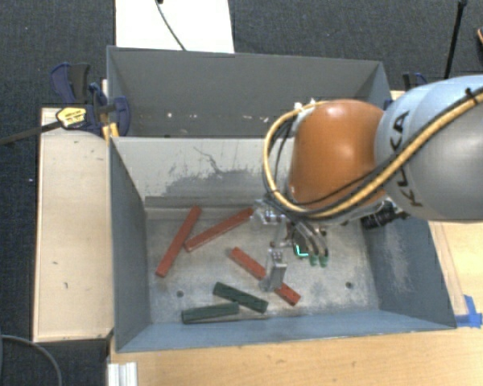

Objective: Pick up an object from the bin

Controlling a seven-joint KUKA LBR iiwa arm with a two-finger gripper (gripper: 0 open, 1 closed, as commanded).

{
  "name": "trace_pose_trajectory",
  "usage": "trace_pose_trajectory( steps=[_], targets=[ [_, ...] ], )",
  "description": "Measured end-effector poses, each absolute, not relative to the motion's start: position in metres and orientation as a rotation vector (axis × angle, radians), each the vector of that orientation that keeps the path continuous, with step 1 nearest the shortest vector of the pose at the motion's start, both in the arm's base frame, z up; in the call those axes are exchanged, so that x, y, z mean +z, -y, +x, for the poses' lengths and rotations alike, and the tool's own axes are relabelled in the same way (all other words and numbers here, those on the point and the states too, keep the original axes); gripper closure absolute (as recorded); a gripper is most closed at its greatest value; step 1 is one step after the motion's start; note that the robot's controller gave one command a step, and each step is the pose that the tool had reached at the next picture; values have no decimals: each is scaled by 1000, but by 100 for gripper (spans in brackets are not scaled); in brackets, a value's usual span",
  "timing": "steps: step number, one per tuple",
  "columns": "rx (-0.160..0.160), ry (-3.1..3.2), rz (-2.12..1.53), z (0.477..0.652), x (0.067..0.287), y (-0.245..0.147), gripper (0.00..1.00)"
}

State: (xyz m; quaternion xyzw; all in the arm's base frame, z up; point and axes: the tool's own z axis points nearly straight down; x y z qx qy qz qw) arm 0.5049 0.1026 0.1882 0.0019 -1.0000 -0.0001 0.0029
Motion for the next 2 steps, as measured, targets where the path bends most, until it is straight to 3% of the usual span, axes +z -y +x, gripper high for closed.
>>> trace_pose_trajectory(
  steps=[1,2],
  targets=[
    [0,3131,-191,517,67,-87,0],
    [-2,3136,-197,518,70,-87,100]
  ],
)
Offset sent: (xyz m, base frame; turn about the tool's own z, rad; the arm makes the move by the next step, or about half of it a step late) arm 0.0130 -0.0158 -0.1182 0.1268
